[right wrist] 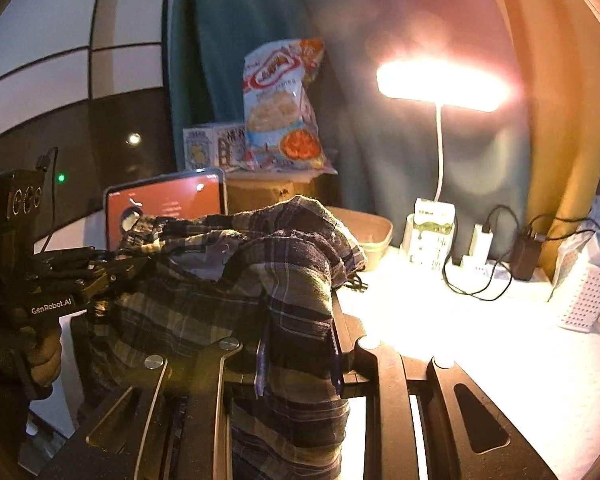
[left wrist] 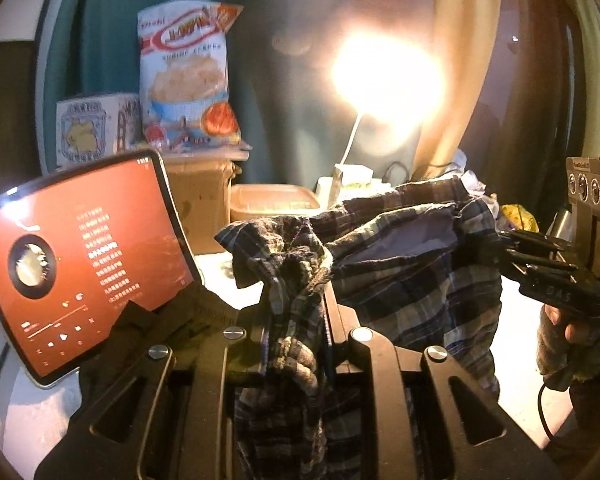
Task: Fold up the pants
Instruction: 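Carry the lifted plaid pants with both grippers toward the tablet and lower them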
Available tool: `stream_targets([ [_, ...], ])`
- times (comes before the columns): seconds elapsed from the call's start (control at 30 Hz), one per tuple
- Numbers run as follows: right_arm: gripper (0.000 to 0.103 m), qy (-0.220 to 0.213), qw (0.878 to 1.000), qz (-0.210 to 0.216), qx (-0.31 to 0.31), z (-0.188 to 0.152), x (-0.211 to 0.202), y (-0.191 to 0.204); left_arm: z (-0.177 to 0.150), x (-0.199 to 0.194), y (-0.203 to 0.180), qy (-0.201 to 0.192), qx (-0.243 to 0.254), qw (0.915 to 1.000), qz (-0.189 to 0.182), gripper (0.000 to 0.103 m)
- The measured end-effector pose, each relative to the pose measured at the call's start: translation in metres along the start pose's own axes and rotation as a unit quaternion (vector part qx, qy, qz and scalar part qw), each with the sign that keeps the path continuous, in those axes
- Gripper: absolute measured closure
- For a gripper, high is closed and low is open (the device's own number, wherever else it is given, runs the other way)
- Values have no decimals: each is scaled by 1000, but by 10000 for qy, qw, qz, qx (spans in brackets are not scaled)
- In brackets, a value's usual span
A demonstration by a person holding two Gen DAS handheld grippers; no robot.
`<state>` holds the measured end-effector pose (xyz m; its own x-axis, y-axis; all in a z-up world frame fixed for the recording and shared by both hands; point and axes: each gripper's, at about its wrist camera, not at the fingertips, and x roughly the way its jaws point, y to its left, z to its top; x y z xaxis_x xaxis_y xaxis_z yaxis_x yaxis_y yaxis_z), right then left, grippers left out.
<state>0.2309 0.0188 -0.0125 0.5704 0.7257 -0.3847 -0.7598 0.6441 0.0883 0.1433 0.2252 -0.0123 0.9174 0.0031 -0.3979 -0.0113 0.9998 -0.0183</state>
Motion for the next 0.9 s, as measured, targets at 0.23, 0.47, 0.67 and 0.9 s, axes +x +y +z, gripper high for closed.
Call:
stream_targets([
  [0.23,79,356,9992,15,202,-8,40,-18,-6,36,12,367,-135,9992,9,85],
  [0.47,79,707,9967,39,405,-17,75,-38,-10,70,21,702,-277,9971,36,85],
  [0.67,79,1111,9915,57,681,-29,107,-53,-14,99,29,1099,-381,9931,149,84],
  [0.9,67,1538,9843,-33,866,-42,137,-67,-14,109,39,1292,-420,9904,248,75],
])
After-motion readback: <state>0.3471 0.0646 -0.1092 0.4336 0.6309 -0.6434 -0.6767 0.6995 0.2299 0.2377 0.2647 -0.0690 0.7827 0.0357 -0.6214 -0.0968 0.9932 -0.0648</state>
